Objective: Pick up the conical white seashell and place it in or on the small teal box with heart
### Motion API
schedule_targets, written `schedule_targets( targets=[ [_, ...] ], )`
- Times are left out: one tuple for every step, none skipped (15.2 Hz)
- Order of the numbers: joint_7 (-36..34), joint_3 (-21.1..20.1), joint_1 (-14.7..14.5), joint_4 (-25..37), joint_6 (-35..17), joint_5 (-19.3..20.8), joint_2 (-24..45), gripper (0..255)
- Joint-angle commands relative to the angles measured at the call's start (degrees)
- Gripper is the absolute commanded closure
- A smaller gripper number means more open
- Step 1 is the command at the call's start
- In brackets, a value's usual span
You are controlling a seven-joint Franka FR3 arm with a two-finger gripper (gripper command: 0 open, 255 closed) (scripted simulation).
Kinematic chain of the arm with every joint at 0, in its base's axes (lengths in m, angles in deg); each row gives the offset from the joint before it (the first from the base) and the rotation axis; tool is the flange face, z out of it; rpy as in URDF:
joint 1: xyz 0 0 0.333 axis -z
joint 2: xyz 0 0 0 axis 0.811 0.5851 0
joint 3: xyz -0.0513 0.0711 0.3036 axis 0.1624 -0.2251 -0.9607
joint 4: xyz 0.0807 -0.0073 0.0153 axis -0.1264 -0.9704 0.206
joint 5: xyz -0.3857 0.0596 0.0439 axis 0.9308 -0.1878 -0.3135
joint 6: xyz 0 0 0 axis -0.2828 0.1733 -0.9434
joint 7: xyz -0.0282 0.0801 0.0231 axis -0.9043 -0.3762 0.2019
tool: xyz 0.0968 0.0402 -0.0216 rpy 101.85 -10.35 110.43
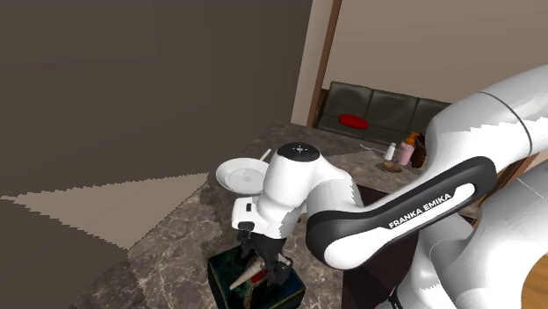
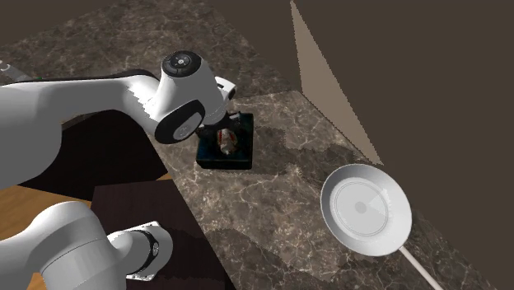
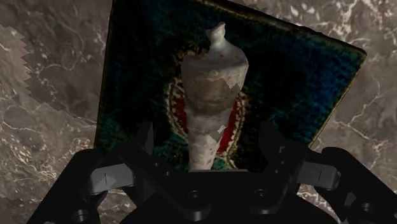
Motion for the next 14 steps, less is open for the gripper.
schedule_targets(
  targets=[
    [-0.04, -0.06, -0.03, -0.08, 0.0, -0.01, 0.09, 0],
    [0.05, 0.03, 0.01, 0.04, 0.22, 0.0, 0.01, 0],
    [0.29, 0.28, -0.16, 0.71, 2.55, -0.28, -1.67, 0],
    [0.49, 0.53, -0.3, 1.45, 4.86, -0.5, -3.25, 0],
    [0.65, 0.78, -0.42, 2.29, 7.14, -0.65, -4.71, 0],
    [0.75, 0.97, -0.49, 3.0, 8.93, -0.74, -5.79, 0],
    [0.75, 0.97, -0.5, 3.0, 8.93, -0.74, -5.79, 0],
    [0.75, 0.97, -0.5, 2.99, 8.93, -0.74, -5.8, 0],
    [0.75, 0.97, -0.5, 3.0, 8.93, -0.74, -5.79, 0],
    [0.75, 0.97, -0.5, 3.0, 8.93, -0.74, -5.79, 0],
    [0.75, 0.97, -0.5, 3.0, 8.93, -0.74, -5.79, 0],
    [0.75, 0.97, -0.5, 3.0, 8.93, -0.74, -5.79, 0],
    [0.75, 0.97, -0.5, 3.0, 8.93, -0.74, -5.79, 0],
    [0.75, 0.97, -0.5, 3.0, 8.93, -0.74, -5.79, 0]
  ],
)
